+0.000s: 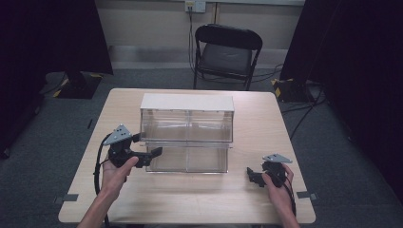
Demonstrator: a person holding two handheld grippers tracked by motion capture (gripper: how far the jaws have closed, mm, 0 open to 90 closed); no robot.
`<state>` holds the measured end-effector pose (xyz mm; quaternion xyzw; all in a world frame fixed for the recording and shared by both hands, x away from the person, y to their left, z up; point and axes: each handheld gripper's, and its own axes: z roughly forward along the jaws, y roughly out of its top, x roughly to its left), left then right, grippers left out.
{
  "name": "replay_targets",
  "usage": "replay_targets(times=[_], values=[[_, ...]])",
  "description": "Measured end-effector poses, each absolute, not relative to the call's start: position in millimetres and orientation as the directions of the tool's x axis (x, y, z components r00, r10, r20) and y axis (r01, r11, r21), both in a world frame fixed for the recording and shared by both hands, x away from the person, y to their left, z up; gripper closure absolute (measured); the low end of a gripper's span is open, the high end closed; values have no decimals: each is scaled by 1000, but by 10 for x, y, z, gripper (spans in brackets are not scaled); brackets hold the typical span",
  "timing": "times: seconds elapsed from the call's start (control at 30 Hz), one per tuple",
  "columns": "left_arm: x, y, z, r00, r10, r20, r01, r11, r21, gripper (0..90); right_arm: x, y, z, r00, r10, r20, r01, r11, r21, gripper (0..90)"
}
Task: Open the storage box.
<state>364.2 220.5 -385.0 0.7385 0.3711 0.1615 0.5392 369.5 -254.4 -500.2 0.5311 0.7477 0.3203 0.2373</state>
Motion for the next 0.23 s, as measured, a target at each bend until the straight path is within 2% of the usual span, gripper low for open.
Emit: replay_targets(times=[0.23], values=[[3648, 2206, -3853, 676, 718, -165, 373, -140, 917, 90, 3696, -2545, -5002, -324, 946, -15, 642, 231, 731, 103]])
